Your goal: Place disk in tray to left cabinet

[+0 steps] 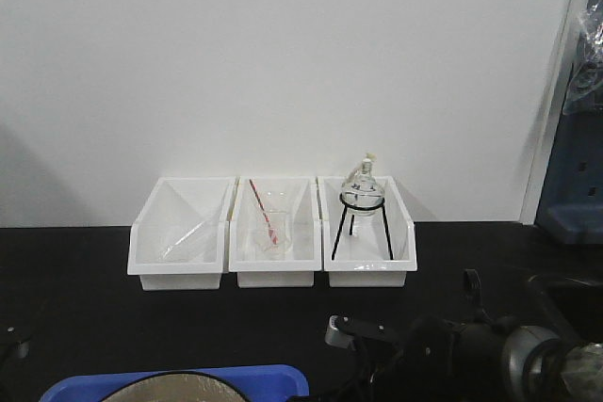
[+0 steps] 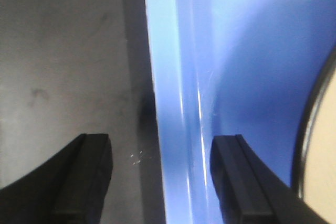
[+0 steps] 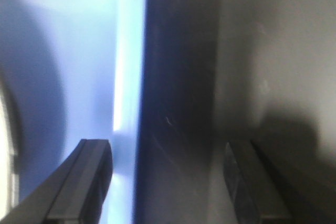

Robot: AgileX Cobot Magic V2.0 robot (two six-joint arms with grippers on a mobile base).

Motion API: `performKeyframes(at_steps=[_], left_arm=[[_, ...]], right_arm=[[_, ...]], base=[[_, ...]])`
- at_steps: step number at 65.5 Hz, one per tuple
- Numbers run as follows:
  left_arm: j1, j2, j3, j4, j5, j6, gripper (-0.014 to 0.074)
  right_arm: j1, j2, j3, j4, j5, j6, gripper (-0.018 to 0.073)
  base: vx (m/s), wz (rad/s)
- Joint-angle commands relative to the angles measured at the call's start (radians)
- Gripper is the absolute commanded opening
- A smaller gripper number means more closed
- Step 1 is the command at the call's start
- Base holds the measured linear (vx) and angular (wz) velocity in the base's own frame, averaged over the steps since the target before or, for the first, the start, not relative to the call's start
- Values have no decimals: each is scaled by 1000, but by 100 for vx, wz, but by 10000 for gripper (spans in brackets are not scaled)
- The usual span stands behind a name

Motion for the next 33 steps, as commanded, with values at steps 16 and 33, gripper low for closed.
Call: performKeyframes(at_steps=[16, 33], left_arm=[[-3, 10, -27, -56, -71, 7, 534], [-5, 67, -27, -204, -74, 102, 532]], right_arm=[[10, 9, -30, 113, -31, -106, 504], [31, 28, -30, 117, -17, -125, 490]], base=[[0, 0], [0, 0]])
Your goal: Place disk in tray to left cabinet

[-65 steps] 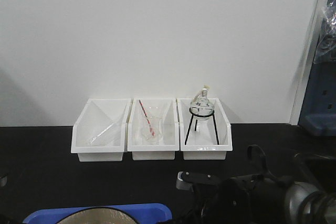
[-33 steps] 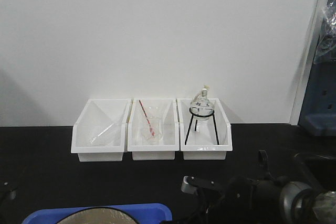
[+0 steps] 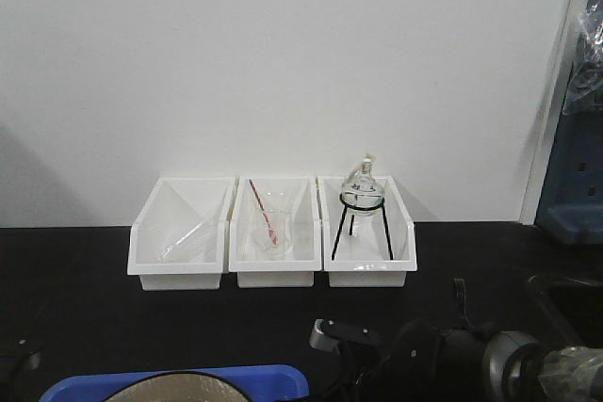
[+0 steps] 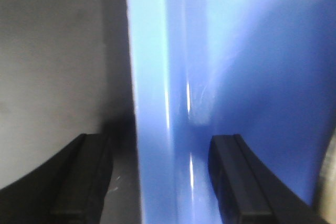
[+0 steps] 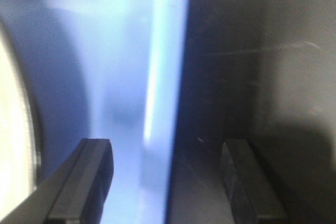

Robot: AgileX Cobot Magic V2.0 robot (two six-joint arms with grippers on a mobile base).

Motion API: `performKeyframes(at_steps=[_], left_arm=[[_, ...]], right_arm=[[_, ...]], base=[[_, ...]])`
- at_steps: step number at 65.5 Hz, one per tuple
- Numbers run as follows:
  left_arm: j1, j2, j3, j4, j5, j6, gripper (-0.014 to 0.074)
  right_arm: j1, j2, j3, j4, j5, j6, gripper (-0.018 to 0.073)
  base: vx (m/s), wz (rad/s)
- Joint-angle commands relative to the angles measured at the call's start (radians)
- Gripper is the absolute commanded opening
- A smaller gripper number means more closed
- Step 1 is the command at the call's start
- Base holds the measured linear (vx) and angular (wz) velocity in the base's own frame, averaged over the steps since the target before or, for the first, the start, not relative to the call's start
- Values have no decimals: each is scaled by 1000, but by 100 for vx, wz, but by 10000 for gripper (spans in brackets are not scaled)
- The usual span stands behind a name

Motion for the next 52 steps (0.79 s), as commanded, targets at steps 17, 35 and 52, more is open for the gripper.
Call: performKeyframes(at_steps=[17, 35, 52], left_arm=[[-14, -19, -27, -330, 5, 216, 384], [-23, -19, -27, -516, 36, 330, 116], [-23, -24, -31, -591, 138, 332, -9]], right_arm=[[7, -17, -15, 7, 20, -11, 378], [3, -17, -15, 9, 37, 23, 151], [-45, -21, -15, 66, 123, 55, -11]], base=[[0, 0], [0, 0], [0, 0]])
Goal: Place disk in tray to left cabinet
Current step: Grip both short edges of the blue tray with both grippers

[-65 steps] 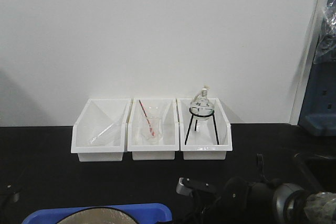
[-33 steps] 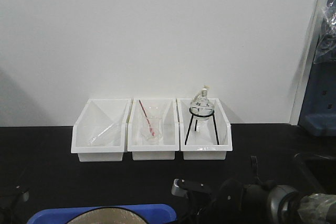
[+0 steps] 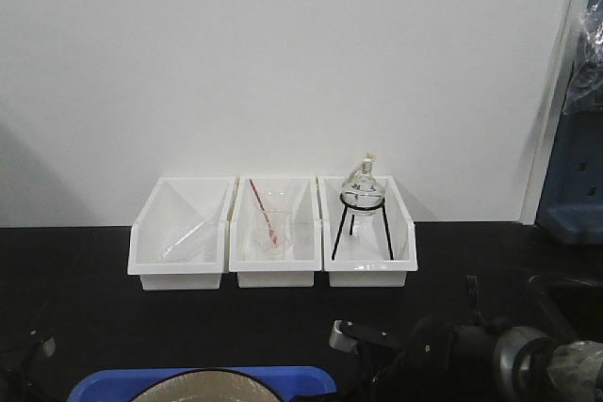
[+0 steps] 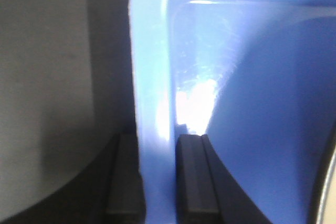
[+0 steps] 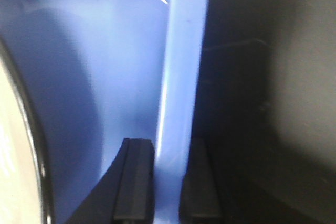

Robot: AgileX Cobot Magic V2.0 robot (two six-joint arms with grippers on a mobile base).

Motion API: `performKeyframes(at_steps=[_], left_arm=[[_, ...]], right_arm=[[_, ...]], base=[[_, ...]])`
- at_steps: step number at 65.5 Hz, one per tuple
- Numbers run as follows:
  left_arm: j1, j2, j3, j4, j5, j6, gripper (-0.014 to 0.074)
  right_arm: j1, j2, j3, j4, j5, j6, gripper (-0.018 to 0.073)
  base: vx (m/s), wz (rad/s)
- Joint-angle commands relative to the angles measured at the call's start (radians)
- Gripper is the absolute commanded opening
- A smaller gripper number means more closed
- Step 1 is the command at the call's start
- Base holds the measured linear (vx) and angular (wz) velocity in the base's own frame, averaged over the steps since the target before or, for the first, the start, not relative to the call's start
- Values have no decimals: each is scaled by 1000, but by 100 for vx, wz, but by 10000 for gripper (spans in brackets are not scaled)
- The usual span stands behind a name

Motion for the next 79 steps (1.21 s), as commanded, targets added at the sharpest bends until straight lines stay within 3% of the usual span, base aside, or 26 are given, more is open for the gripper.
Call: performKeyframes(at_steps=[1, 18, 35, 50, 79], left_arm=[[-33, -46, -22, -176, 152, 8, -9], [-31, -47, -26, -270, 226, -63, -1], [-31, -47, -131, -270, 311, -156, -1], [-31, -45, -240, -269, 410, -269, -1], [-31, -45, -448, -271, 569, -473, -1]], right_arm=[[-6, -32, -17, 93, 85, 0, -15], [-85, -86, -17, 136, 152, -2, -7], [-127, -151, -17, 142, 199, -2, -4], [-169, -186, -27, 208, 272, -1, -4], [-243, -188, -273, 207, 482, 110, -4]], base=[[0, 0], [0, 0], [0, 0], [0, 0], [0, 0]])
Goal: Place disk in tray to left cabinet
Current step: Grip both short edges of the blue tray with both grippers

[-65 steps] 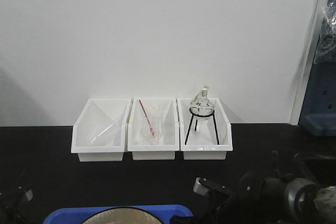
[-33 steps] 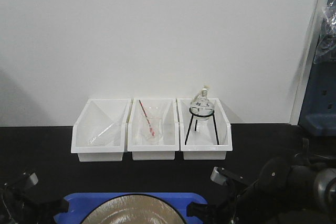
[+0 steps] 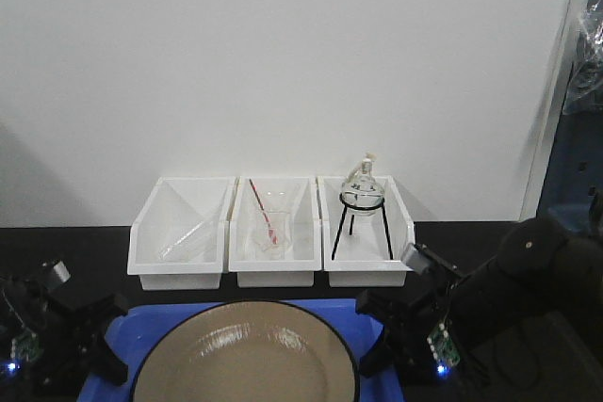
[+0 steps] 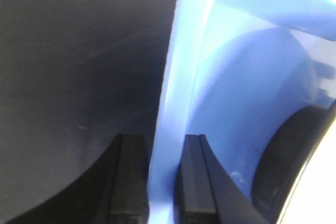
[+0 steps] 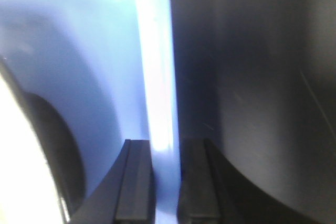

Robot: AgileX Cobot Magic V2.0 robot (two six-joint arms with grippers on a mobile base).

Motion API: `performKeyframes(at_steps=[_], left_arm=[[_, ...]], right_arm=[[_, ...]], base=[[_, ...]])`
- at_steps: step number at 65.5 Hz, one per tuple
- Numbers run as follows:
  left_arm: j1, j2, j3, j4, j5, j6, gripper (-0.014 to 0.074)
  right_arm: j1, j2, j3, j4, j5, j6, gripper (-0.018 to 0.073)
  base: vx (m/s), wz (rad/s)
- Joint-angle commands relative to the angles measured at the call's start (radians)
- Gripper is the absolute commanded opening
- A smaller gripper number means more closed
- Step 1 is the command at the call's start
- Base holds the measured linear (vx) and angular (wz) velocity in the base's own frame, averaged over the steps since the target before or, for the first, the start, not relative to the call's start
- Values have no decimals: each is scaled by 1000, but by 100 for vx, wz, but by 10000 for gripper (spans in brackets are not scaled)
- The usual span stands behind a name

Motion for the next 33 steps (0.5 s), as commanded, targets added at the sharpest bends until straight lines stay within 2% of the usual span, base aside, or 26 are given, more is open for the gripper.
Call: performKeyframes(at_steps=[1, 15, 26, 33], left_arm=[[-27, -49, -93, -177, 89, -91, -1], [-27, -49, -230, -170, 186, -191, -1], [-27, -51, -295, -165, 187, -292, -1], [-27, -51, -342, -195, 187, -315, -1]], right_arm=[[15, -64, -95, 149, 73, 48, -4], [15, -64, -225, 141, 157, 144, -4], [15, -64, -310, 92, 211, 239, -4], [15, -64, -370, 69, 249, 272, -4]], base=[[0, 0], [0, 0], [0, 0], [0, 0]])
